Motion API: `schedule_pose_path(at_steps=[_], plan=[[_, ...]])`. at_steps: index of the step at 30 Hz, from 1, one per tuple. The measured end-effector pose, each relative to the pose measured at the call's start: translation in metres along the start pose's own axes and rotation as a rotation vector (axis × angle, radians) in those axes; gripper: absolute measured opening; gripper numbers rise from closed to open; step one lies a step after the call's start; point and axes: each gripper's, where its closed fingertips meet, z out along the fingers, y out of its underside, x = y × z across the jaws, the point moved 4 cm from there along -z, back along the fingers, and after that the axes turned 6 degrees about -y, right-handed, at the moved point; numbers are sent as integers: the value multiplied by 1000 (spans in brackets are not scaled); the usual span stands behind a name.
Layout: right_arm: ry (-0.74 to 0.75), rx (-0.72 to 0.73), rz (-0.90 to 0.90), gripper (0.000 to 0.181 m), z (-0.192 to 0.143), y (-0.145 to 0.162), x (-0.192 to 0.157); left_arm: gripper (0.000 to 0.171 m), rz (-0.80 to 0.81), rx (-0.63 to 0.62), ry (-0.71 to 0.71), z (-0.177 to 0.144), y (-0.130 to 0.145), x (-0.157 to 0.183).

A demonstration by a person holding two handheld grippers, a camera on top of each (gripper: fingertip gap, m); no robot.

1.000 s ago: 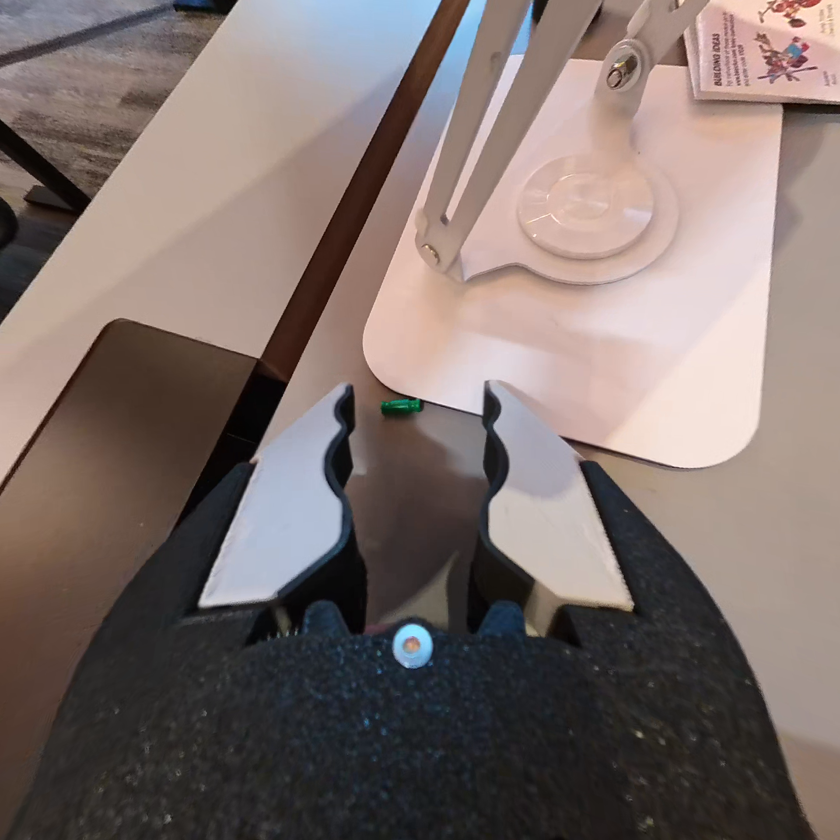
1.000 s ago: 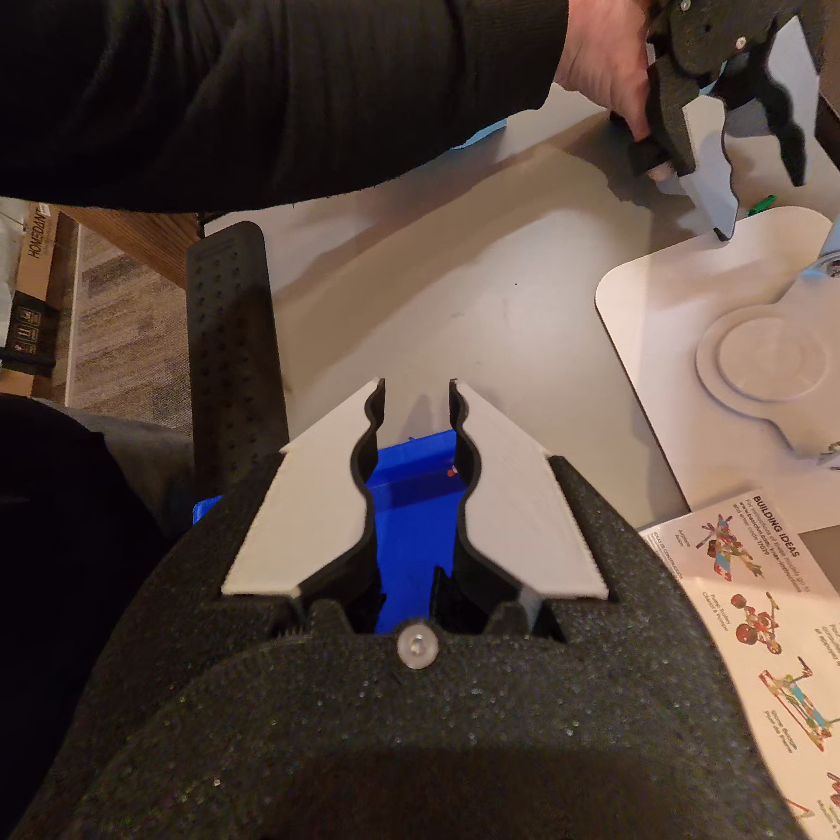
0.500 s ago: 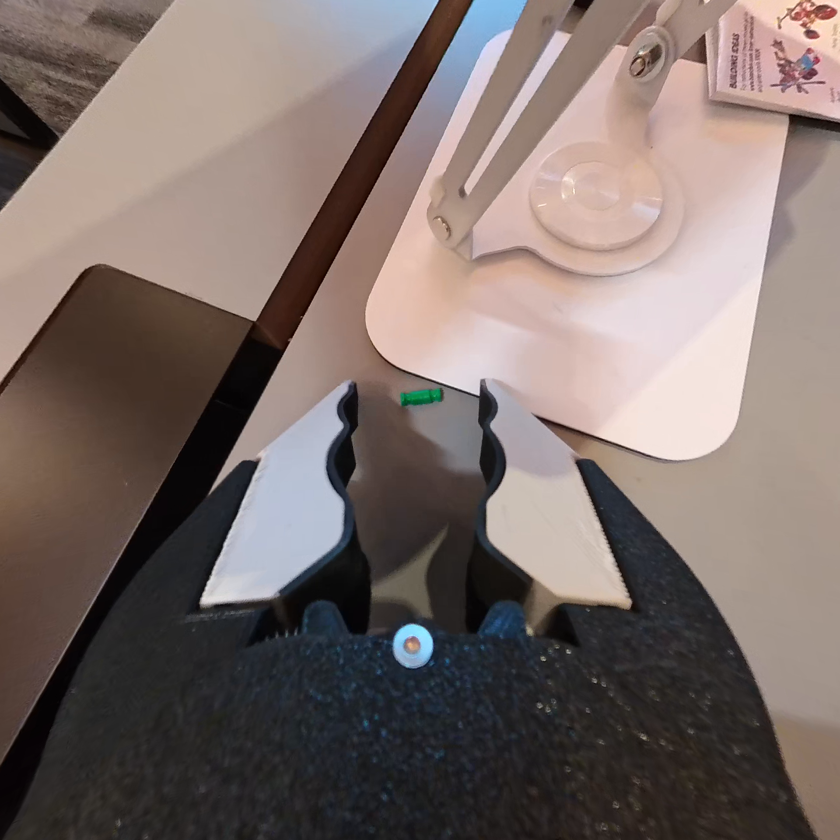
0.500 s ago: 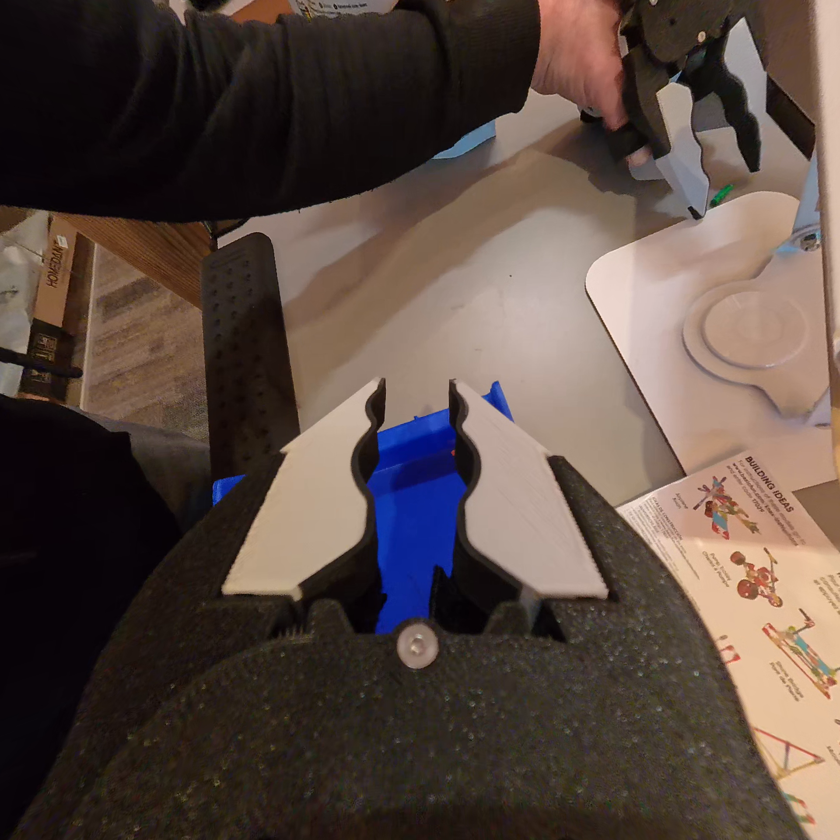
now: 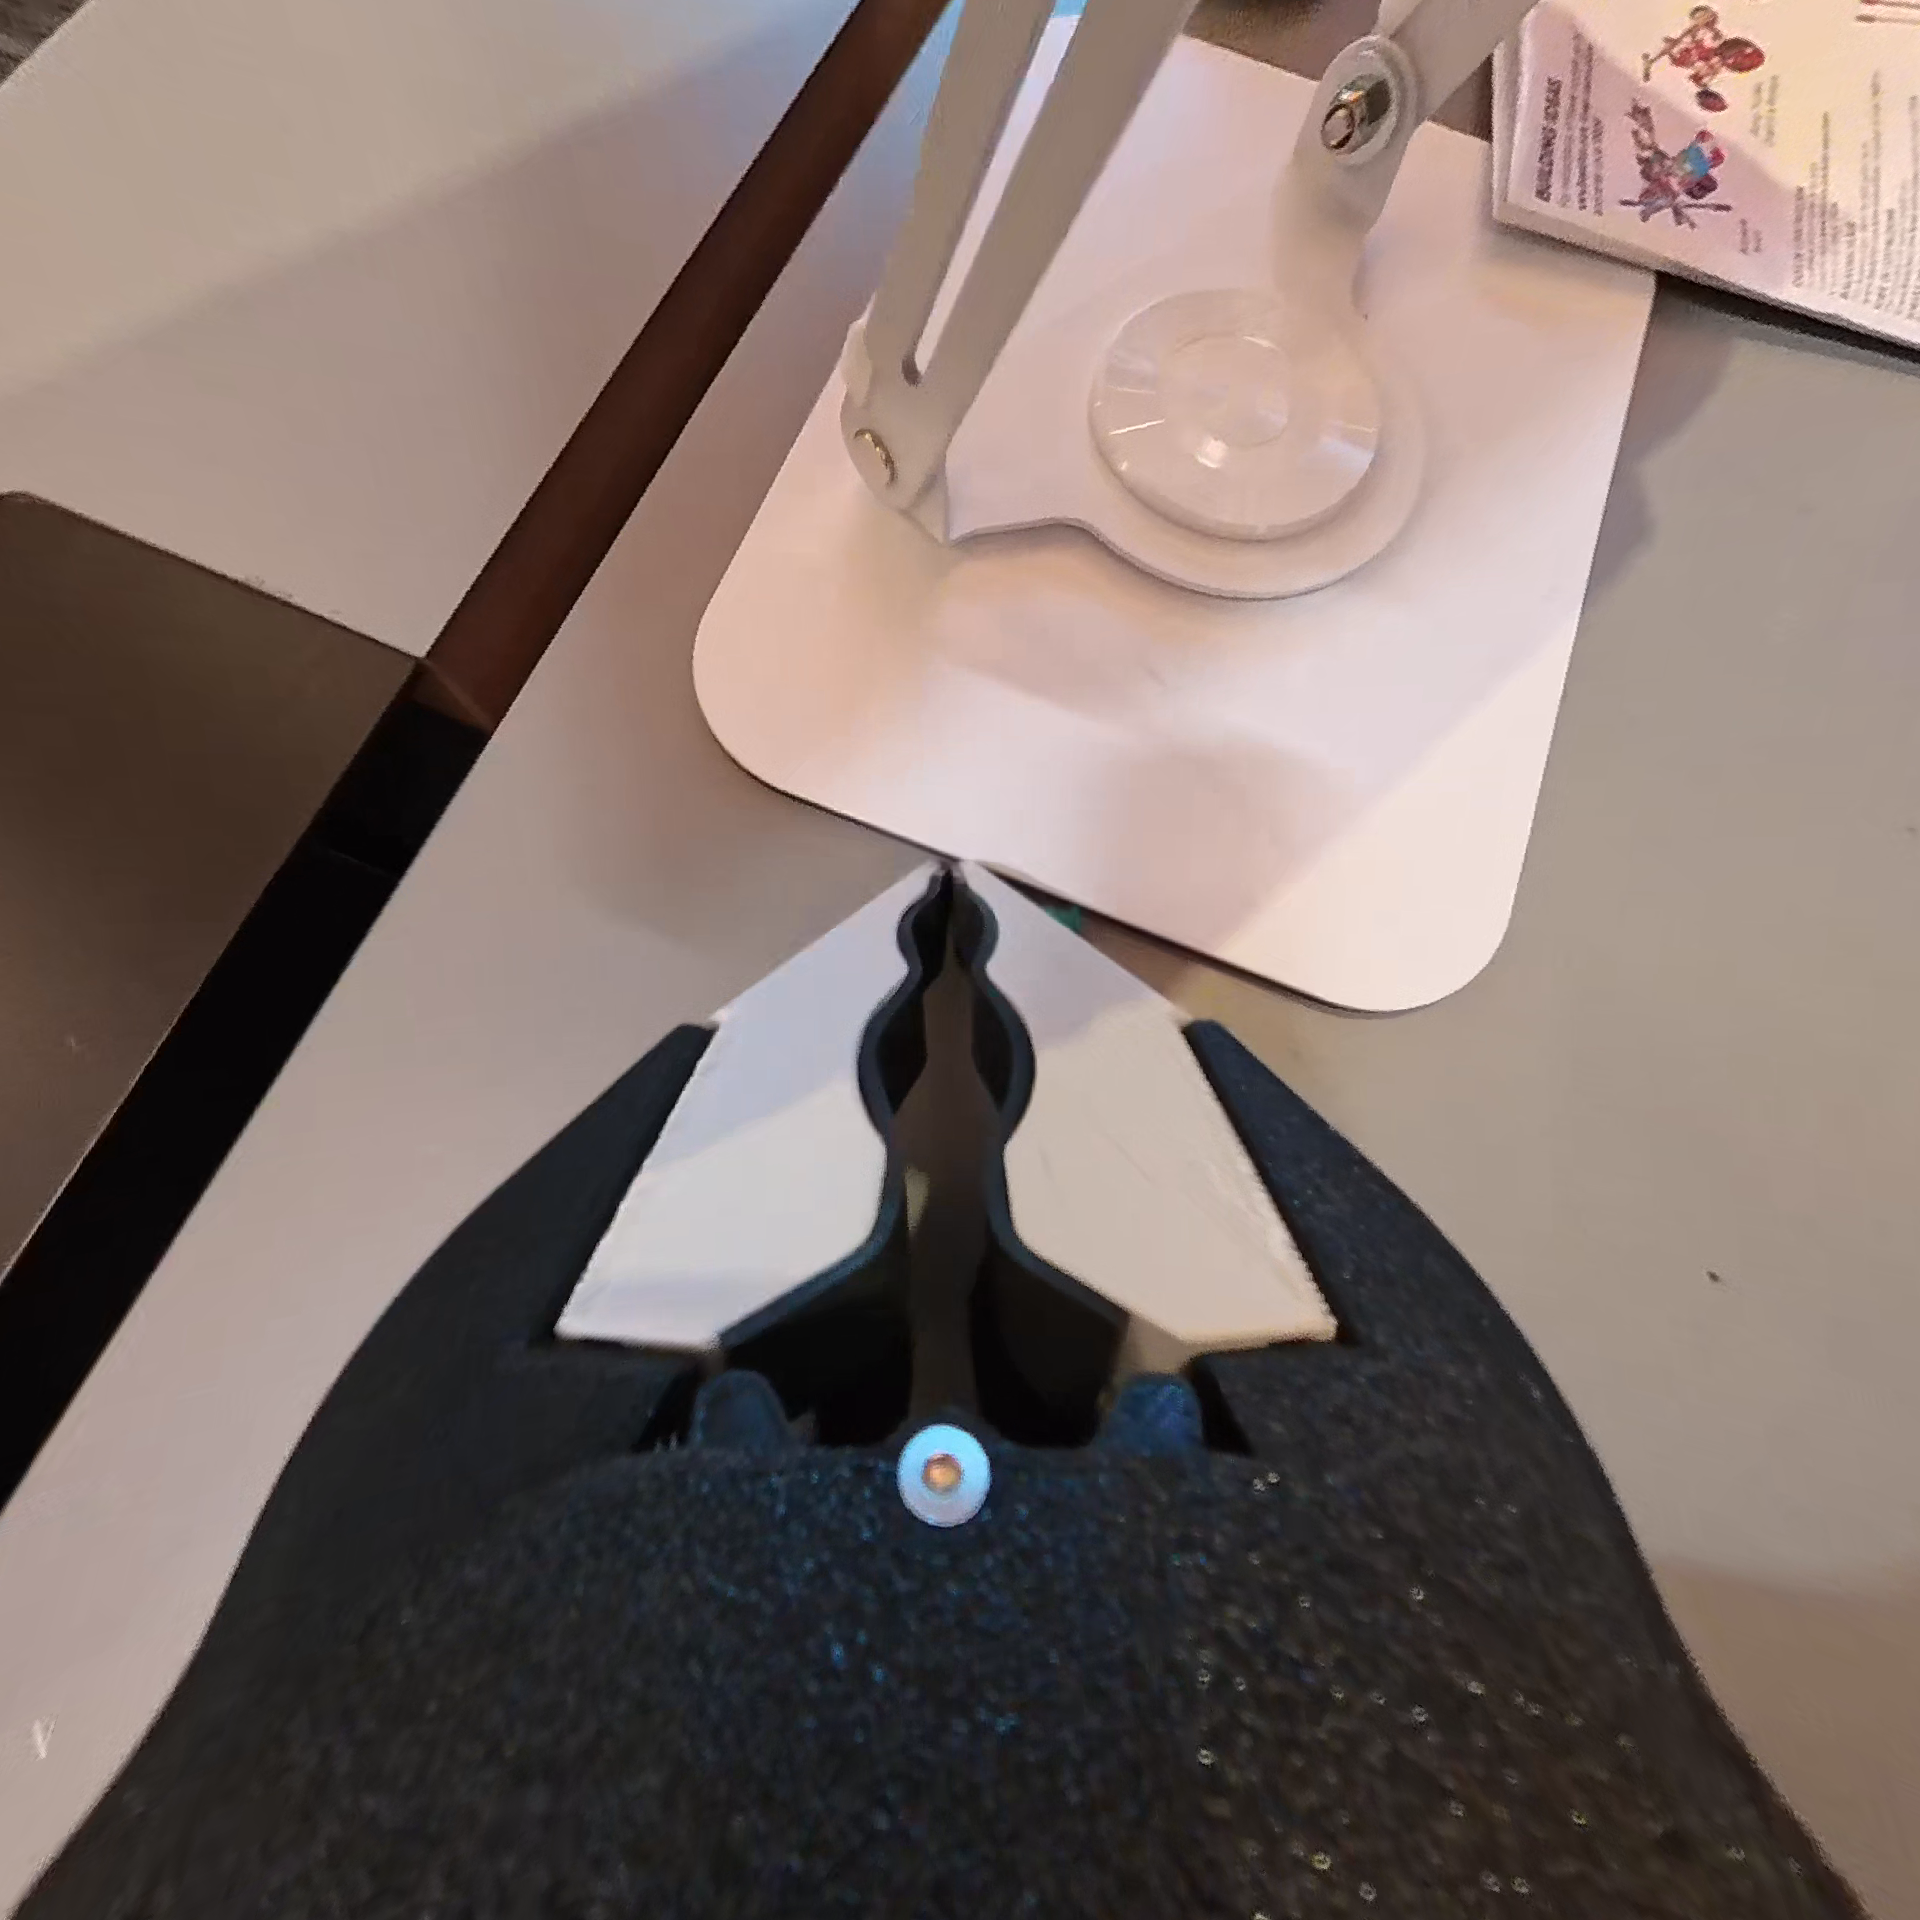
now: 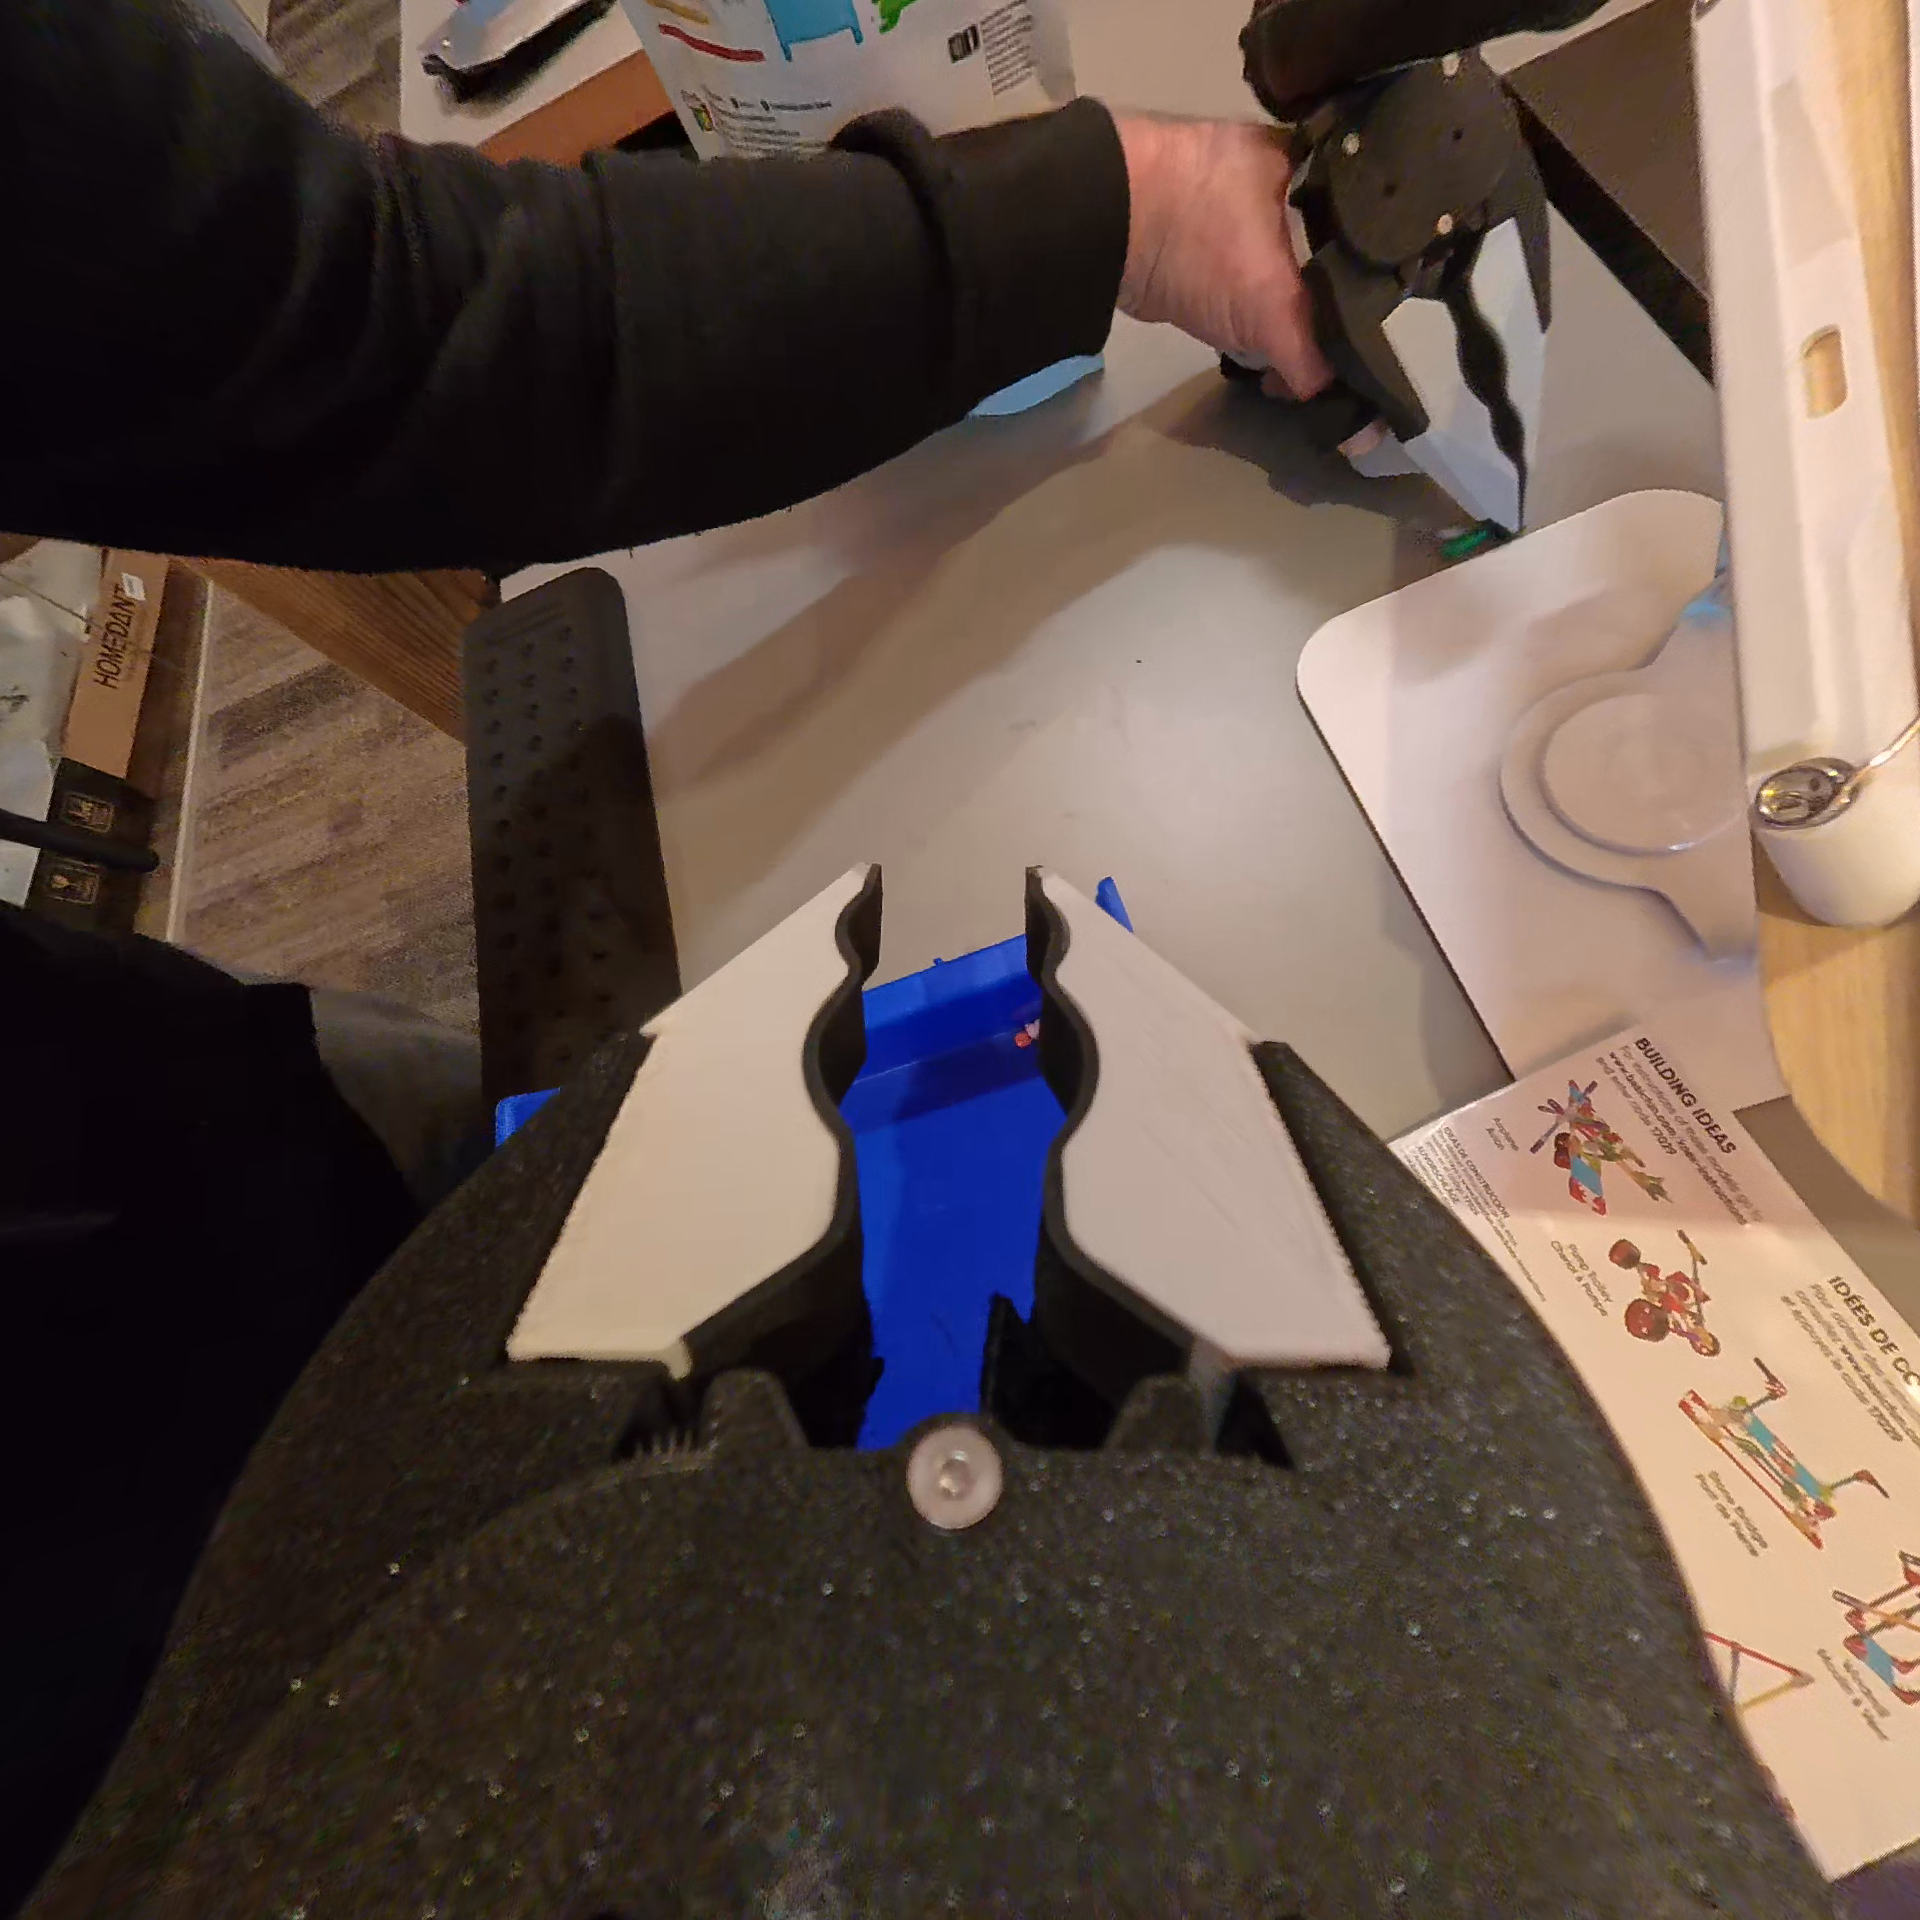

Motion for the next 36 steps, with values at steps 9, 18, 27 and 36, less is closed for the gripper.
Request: schedule_pose_path(at_steps=[9,18,27,36], plan=[[-17,54,30,25,-4,2,-6,39,-207,7,-182,-36,14,21],[-32,105,45,25,-3,-3,-9,61,-449,-83,-656,-69,55,17],[-52,136,58,24,-3,-4,-11,53,-366,-73,-583,-71,54,60],[-42,147,53,24,-7,-9,-6,32,-405,-93,-532,-53,48,43]])
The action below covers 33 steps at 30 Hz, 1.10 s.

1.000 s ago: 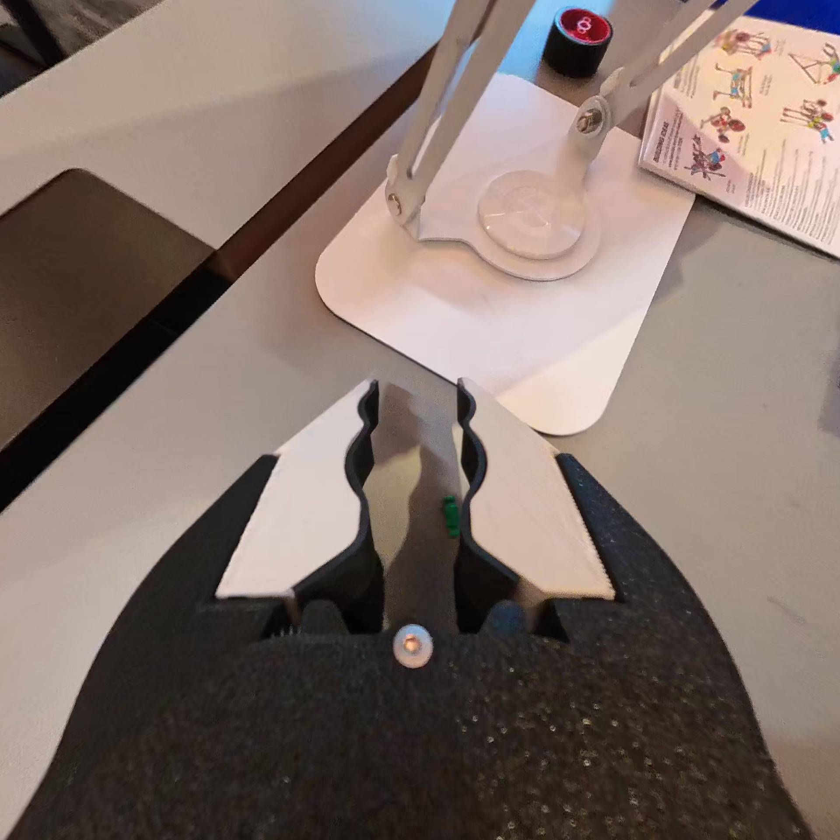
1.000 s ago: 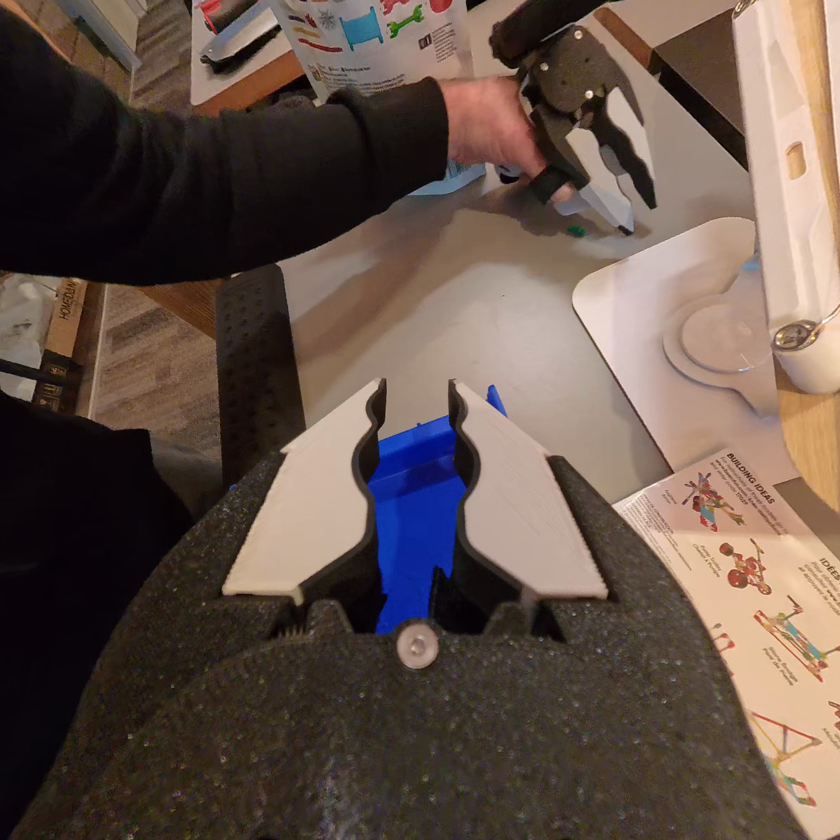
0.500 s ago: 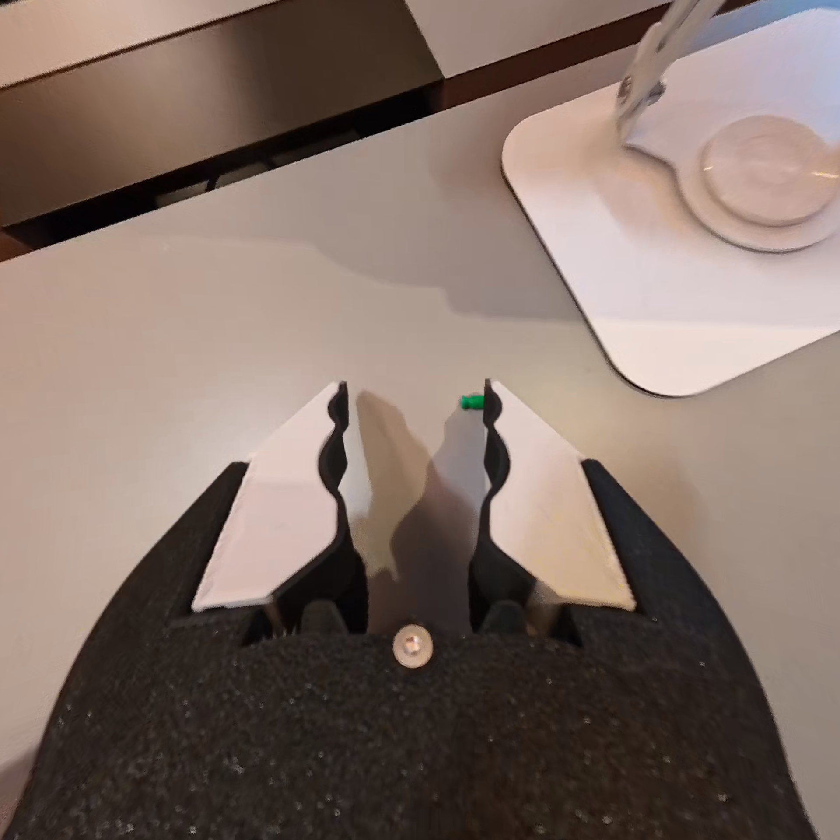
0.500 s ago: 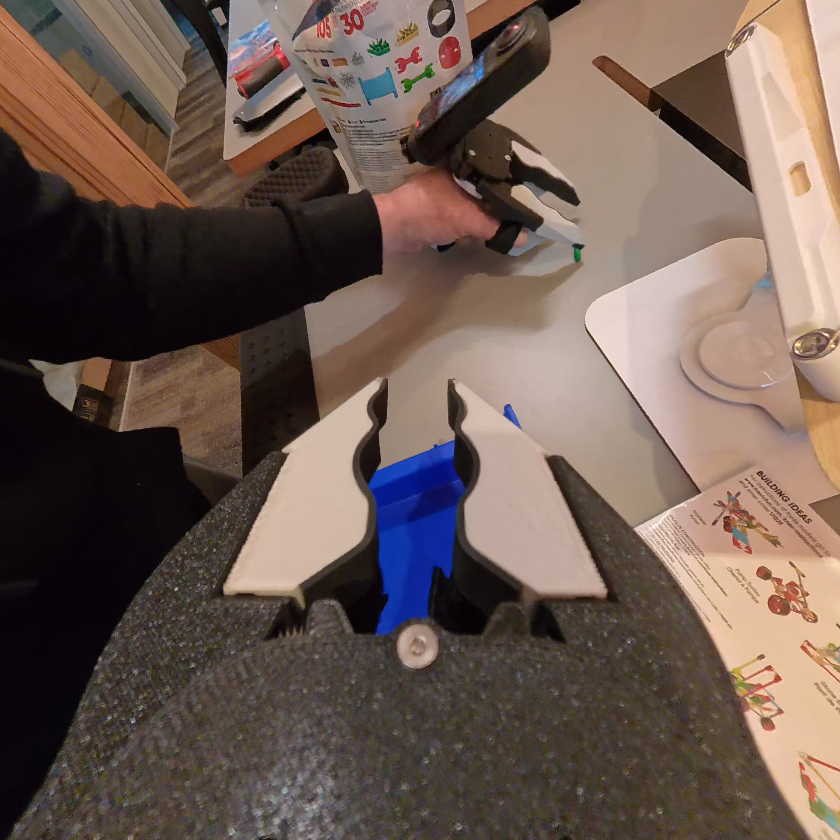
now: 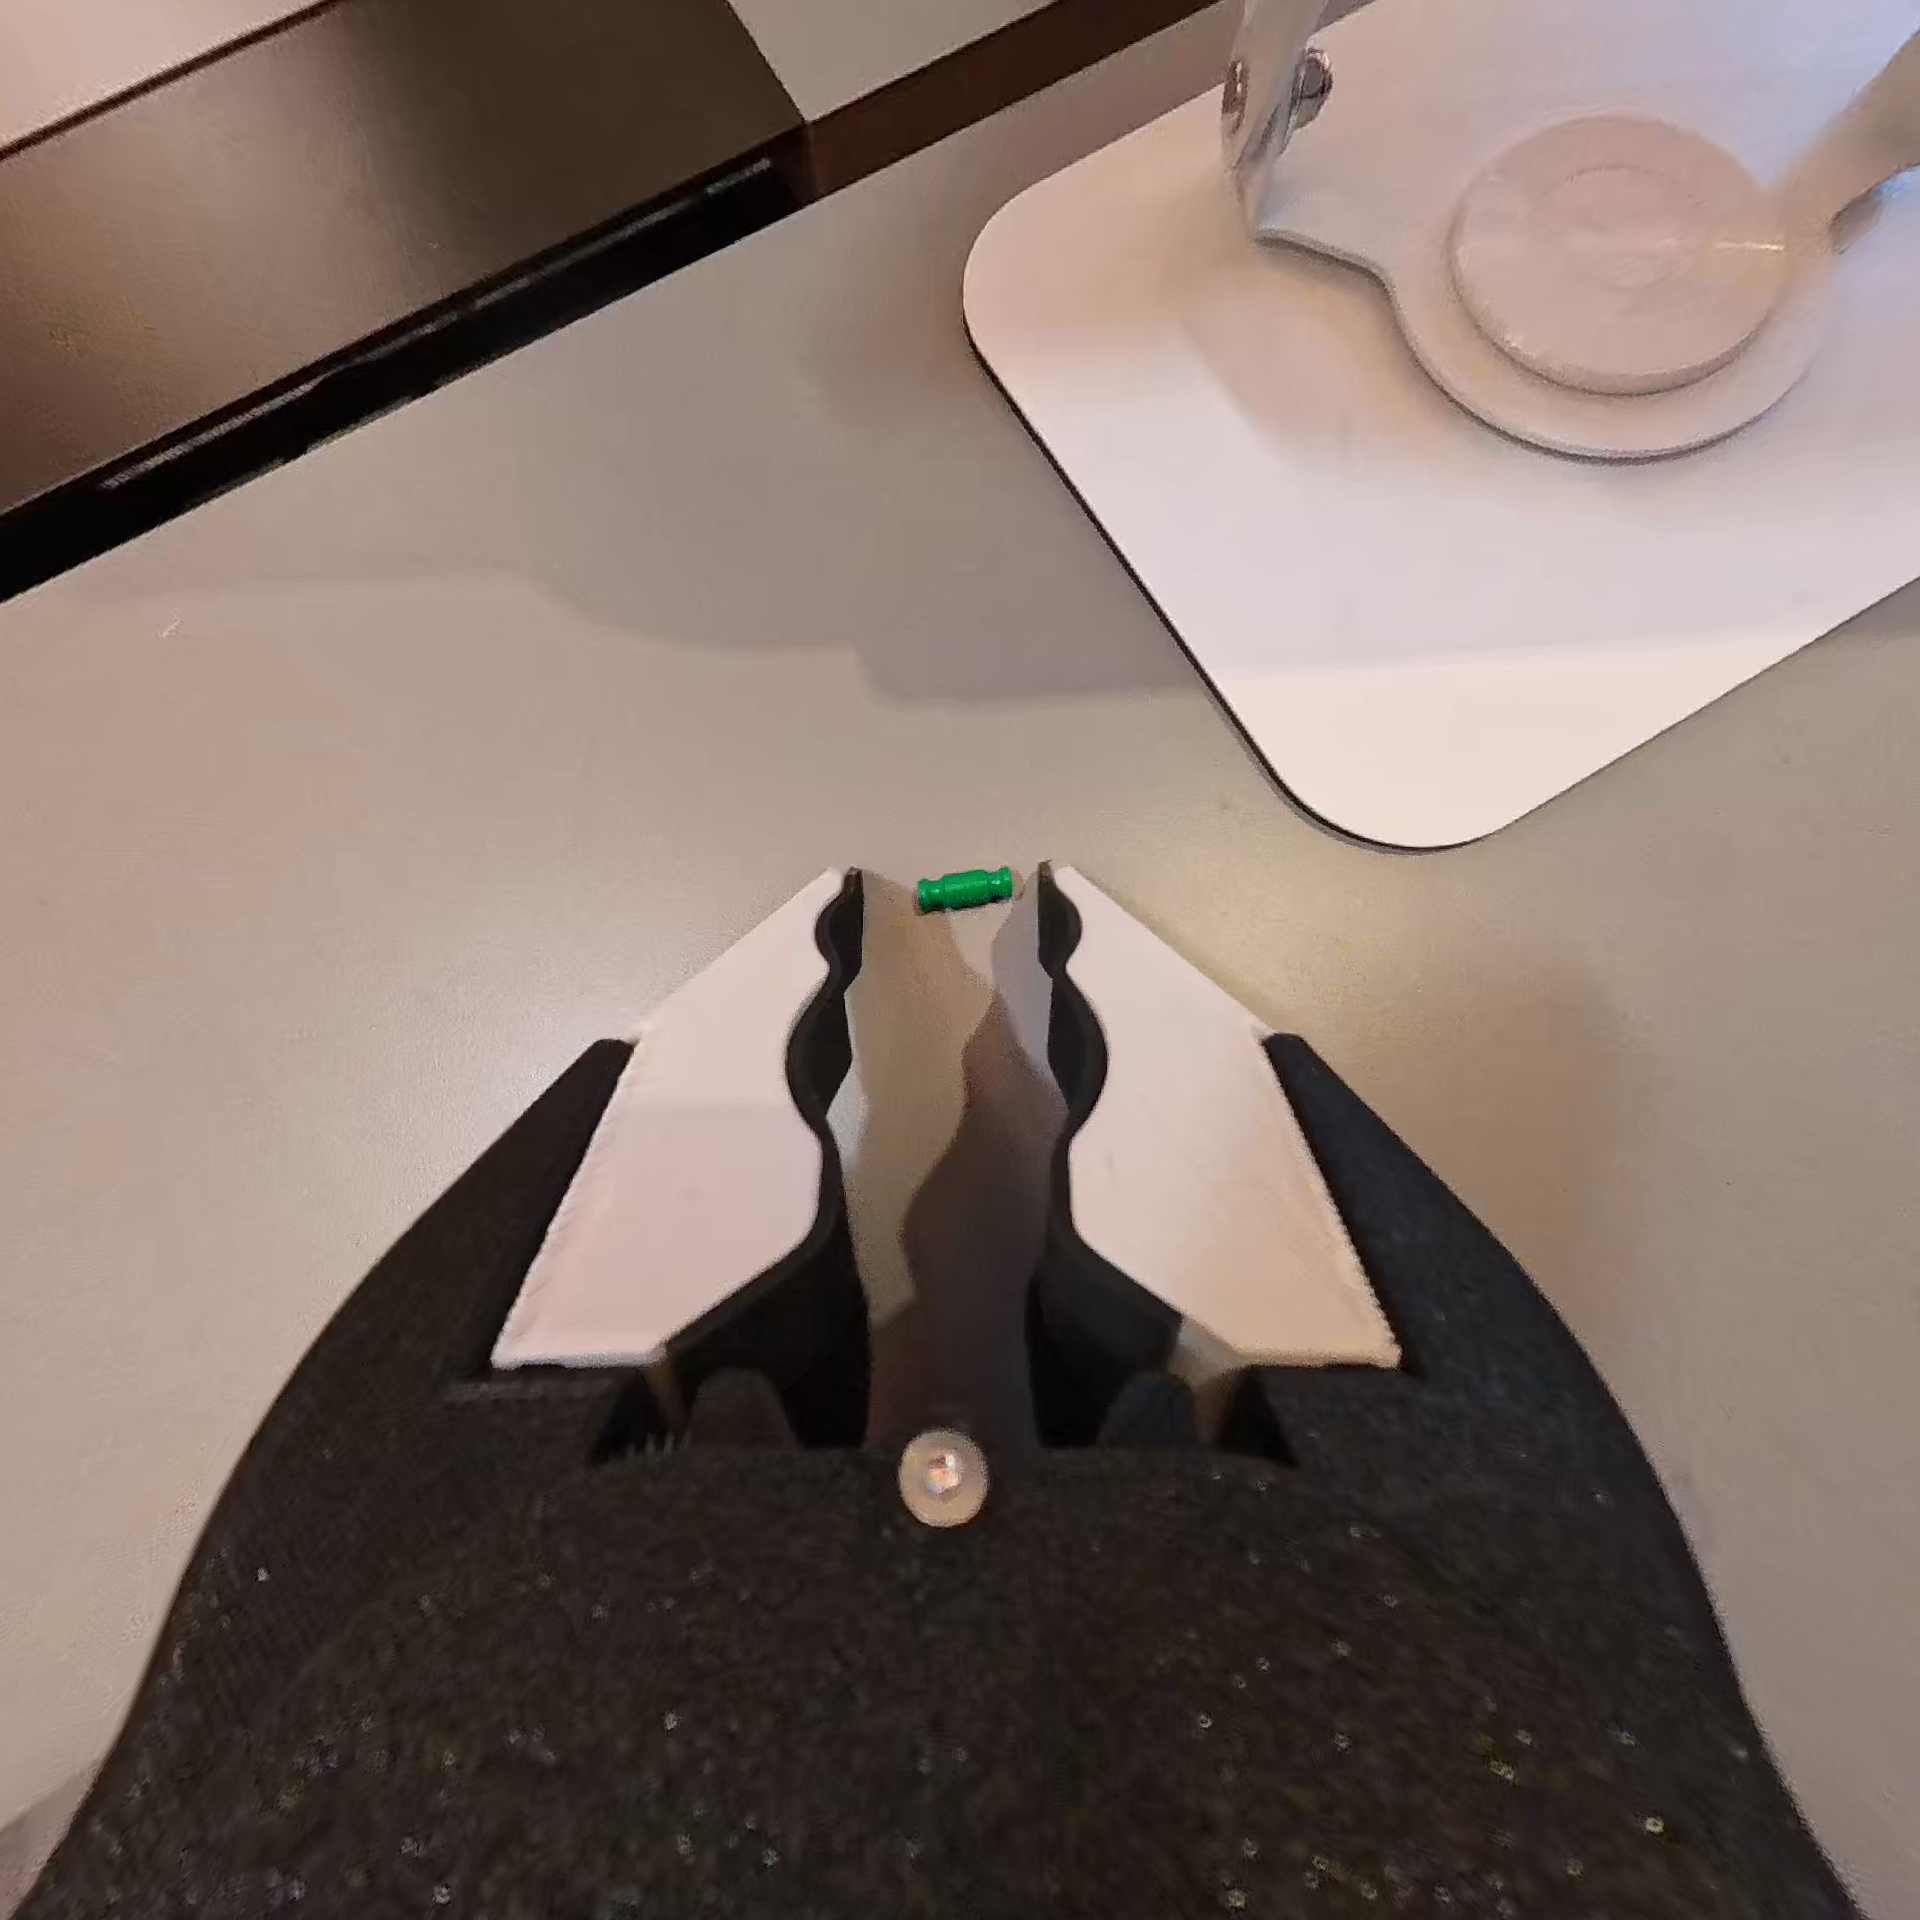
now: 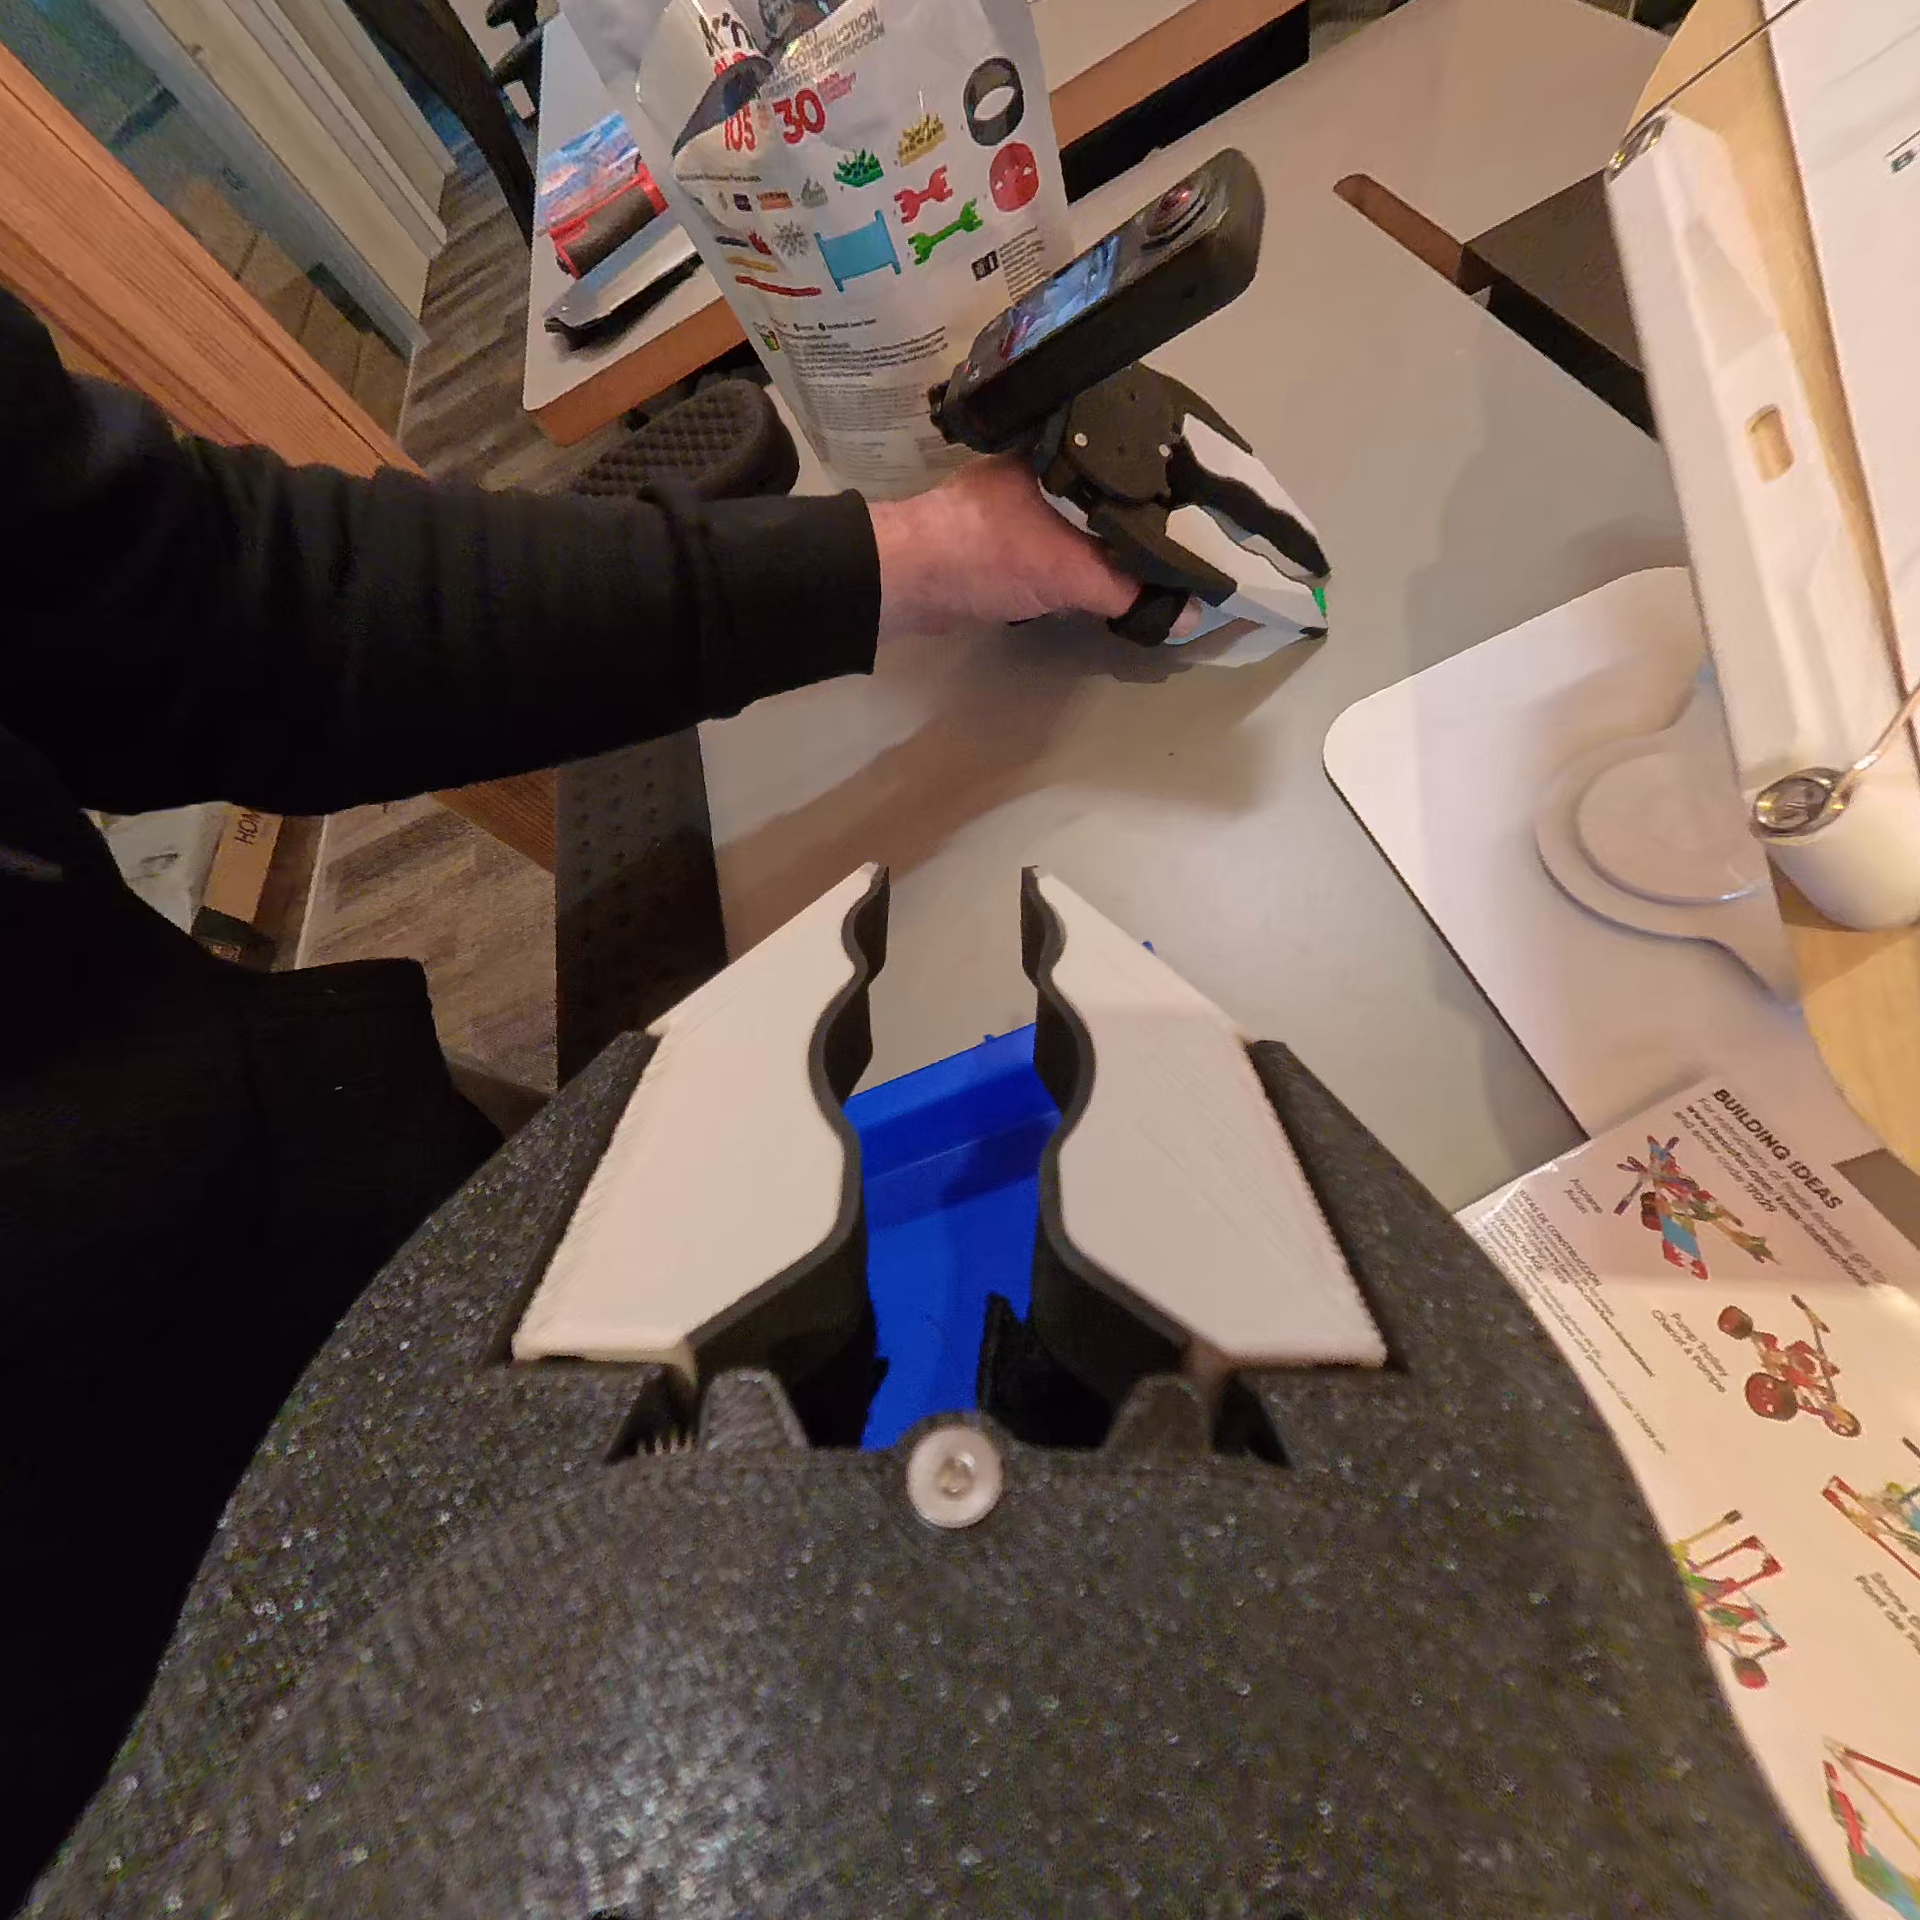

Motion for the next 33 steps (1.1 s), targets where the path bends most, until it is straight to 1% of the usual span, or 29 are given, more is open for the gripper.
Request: schedule_pose_path(at_steps=[2,7,9,10,12,14,15,17,19,20,21,23,25,26,27,29,30,33], plan=[[2,8,6,23,-2,0,2,16,8,7,-14,-1,1,0],[6,10,10,23,-5,0,5,16,15,25,-34,-4,1,1],[6,11,8,23,-6,0,5,16,-3,43,-21,-13,-2,6],[8,9,7,23,-6,0,5,16,10,60,-26,-23,-6,9],[15,-6,-1,24,-6,2,6,16,51,114,-31,-58,-21,20],[35,-44,-15,24,-5,7,8,16,66,208,-79,-116,-45,23],[45,-68,-29,24,-4,10,8,16,81,227,-117,-148,-53,20],[45,-95,-44,24,0,16,7,16,106,261,-231,-213,-68,1],[28,-100,-41,24,4,19,4,16,114,263,-362,-267,-76,-31],[26,-110,-44,24,7,21,3,16,118,238,-408,-286,-74,-47],[33,-123,-46,24,11,24,3,16,116,183,-438,-297,-68,-63],[52,-147,-47,25,18,28,3,16,114,119,-520,-310,-55,-92],[89,-181,-37,26,25,35,7,19,97,2,-526,-305,-37,-109],[100,-195,-31,27,28,38,9,31,88,-46,-539,-299,-27,-115],[111,-205,-27,28,30,41,10,35,93,-47,-546,-296,-24,-116],[157,-231,-14,29,33,51,15,37,116,-52,-532,-290,-20,-111],[172,-249,-10,29,34,57,16,42,131,-62,-543,-290,-18,-109],[201,-298,-8,29,40,78,19,47,111,-84,-526,-290,-7,-106]])
